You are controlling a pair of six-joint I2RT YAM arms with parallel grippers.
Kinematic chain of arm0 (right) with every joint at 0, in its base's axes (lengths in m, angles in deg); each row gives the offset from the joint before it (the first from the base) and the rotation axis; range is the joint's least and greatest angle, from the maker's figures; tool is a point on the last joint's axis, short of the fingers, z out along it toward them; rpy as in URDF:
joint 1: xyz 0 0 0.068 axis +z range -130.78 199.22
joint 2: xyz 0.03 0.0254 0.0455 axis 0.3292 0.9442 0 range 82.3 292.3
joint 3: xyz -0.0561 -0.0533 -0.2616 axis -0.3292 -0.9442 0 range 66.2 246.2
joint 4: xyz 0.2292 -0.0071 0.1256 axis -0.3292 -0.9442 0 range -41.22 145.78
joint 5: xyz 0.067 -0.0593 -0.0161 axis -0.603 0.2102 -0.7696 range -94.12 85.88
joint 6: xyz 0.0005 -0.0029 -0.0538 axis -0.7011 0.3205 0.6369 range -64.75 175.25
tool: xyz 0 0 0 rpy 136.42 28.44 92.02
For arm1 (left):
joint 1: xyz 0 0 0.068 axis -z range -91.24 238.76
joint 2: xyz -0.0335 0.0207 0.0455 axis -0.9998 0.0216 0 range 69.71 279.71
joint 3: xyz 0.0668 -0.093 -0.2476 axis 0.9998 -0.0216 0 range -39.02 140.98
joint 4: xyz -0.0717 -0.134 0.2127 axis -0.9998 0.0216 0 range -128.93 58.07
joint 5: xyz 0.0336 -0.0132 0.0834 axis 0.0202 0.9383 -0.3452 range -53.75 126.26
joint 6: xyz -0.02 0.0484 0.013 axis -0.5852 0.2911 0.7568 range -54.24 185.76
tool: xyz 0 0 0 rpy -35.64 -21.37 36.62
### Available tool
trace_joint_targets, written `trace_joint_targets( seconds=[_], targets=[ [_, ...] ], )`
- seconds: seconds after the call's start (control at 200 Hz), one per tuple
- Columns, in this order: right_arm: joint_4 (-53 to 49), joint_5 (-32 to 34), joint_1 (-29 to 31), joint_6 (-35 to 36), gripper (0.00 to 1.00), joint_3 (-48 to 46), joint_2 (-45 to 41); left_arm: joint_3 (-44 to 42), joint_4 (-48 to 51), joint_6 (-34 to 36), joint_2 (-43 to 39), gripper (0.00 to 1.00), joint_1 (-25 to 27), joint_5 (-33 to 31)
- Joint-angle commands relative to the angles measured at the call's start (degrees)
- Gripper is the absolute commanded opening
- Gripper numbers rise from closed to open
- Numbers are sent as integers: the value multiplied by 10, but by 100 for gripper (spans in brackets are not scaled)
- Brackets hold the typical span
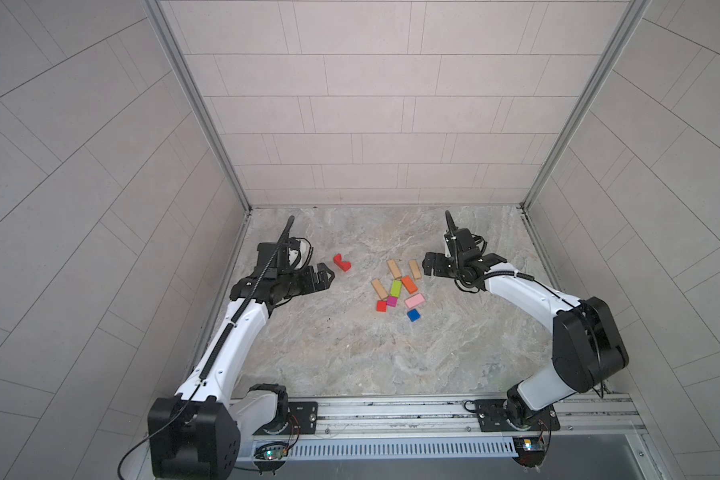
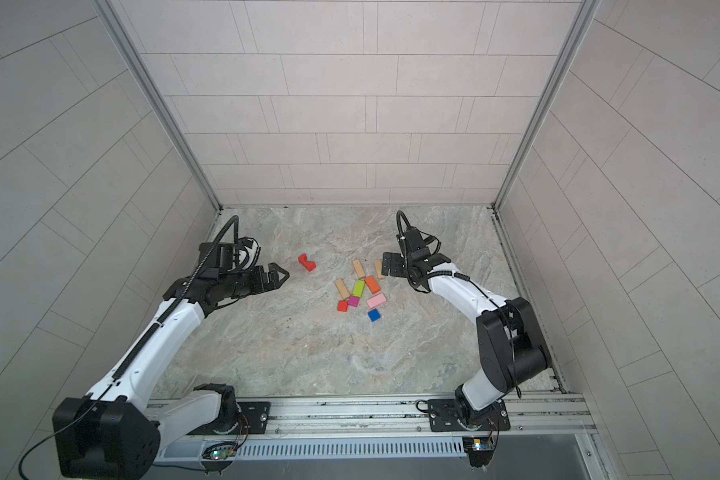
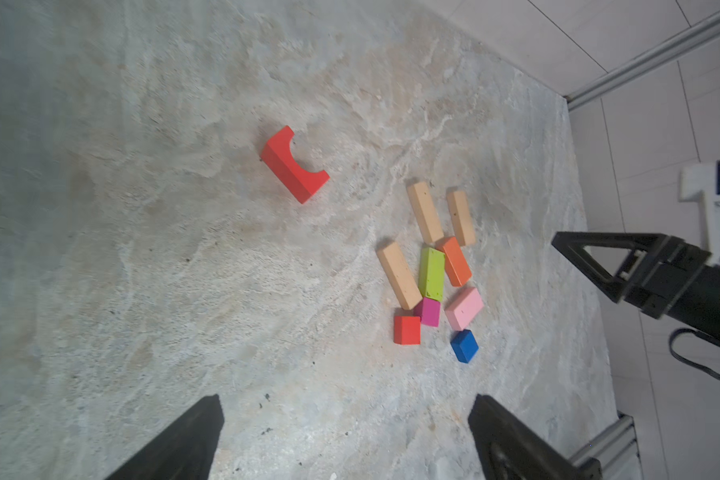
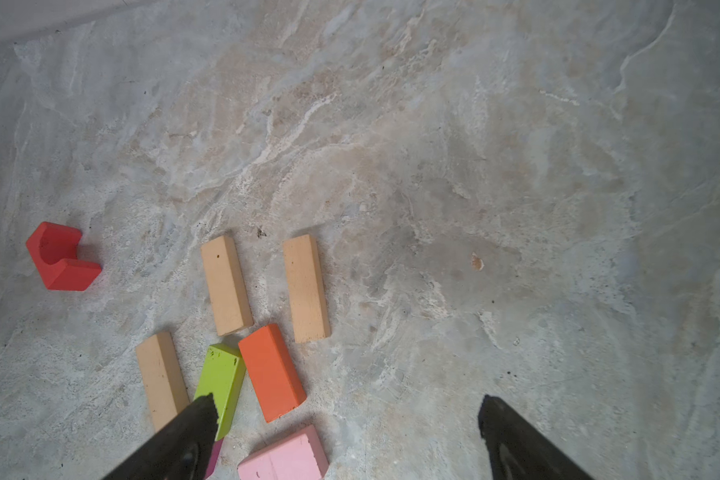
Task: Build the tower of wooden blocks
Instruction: 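Move the left gripper toward the red arch while the right reaches the planks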
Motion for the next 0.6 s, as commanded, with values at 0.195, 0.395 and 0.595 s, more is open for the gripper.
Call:
trace_joint_targets(
  seconds=[0.195,0.395,0.595],
  targets=[
    [-95,92,57,-8,99,122,134,15,-1,3,25,100,62,76],
    [-29,100,60,-17,99,104,146,21,-3,3,23,100,62,92],
    [11,74,45,-12,99,96,165,-3,3,-6,-6,100,62,93]
  ],
)
